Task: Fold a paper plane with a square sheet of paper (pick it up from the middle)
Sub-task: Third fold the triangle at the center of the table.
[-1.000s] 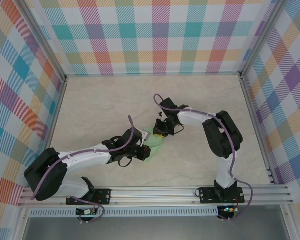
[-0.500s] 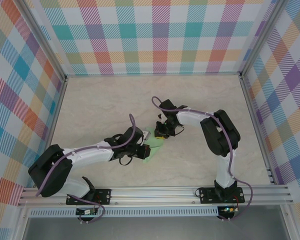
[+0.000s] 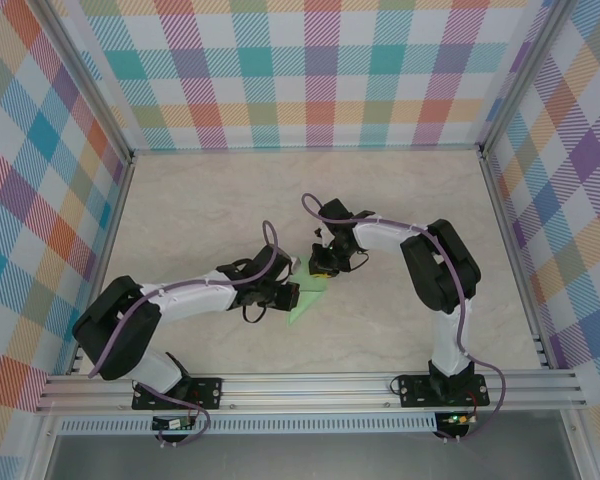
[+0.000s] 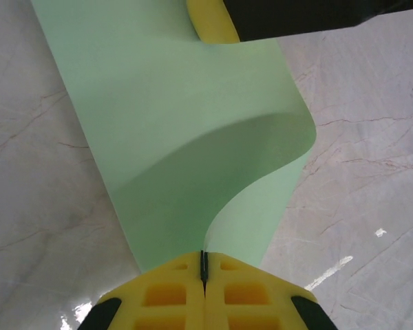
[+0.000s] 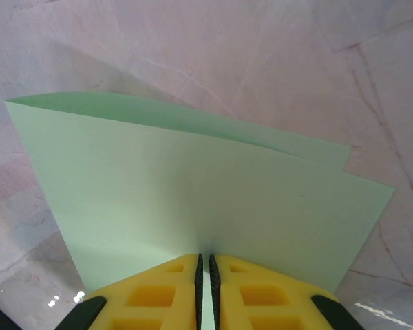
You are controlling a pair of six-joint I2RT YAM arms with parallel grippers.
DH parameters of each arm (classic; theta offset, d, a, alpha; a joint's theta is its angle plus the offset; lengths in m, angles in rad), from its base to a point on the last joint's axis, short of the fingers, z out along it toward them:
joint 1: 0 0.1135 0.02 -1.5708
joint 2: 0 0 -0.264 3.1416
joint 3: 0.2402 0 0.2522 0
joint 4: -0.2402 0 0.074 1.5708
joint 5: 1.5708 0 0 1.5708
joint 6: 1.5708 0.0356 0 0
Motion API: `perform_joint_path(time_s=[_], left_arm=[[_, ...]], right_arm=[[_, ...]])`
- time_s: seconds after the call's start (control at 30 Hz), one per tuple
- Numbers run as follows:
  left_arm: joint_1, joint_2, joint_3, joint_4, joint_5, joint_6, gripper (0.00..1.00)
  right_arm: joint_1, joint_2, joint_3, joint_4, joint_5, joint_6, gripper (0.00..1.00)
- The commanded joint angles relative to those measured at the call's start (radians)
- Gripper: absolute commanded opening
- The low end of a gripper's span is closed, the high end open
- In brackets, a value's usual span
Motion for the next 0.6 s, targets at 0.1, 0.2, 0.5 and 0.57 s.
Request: perform_joint_path(time_s=[0.1, 0.2, 0.5, 0.57], left_arm=[[0.024, 0.046, 0.061, -0.097, -0.049, 0.025, 0.00], [0.028, 0.049, 0.060, -0.101, -0.052, 0.022, 0.00], [0.033, 0.059, 0.063, -0.091, -0.046, 0.015, 0.00], [0.036, 0.065, 0.063, -0.083, -0.036, 0.016, 0.00]], right_arm=[[0.004, 0.009, 0.002, -0.060, 0.029, -0.014, 0.15], [0.004, 0.009, 0.005, -0.064, 0.032, -0.014, 0.15], [0.004, 0.003, 0.007, -0.076, 0.045, -0.011, 0.16], [0.004, 0.003, 0.007, -0.078, 0.046, -0.011, 0.16]])
